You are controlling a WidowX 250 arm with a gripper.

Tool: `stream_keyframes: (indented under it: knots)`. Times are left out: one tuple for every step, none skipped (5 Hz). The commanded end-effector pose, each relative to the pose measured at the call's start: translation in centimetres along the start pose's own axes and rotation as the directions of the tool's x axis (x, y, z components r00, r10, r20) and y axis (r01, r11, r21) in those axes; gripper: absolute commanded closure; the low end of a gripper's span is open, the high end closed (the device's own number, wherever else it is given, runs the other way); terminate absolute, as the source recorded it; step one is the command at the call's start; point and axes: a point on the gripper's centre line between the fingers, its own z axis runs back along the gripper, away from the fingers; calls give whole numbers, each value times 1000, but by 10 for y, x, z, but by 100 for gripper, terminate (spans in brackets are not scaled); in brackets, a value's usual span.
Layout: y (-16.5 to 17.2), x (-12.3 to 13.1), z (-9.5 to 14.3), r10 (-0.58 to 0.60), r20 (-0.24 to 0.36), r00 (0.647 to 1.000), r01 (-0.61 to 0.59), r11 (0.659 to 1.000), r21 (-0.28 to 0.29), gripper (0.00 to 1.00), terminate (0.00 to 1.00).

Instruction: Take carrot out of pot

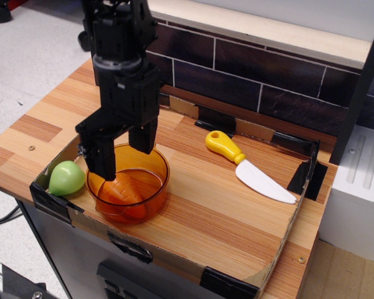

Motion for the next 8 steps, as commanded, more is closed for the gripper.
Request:
stream_keyframes:
  knots:
    - [16, -3, -2, -21, -56, 998, 29, 990, 138, 0, 0]
    - [15, -1, -11, -30, -84, 996, 44, 985, 168, 0, 0]
    - [15, -1, -18, -32, -94, 995, 47, 986, 159, 0, 0]
    - [16, -1, -25, -27, -111, 993, 45, 985, 167, 0, 0]
    - [17, -1, -30, -17, -130, 991, 41, 983, 178, 0, 0]
    - [17, -1, -32, -10, -130, 991, 33, 984, 177, 0, 0]
    - [17, -1, -29, -2, -112, 994, 22, 985, 173, 100, 0]
    - [18, -4, -20, 24, -96, 995, -5, 982, 188, 100, 0]
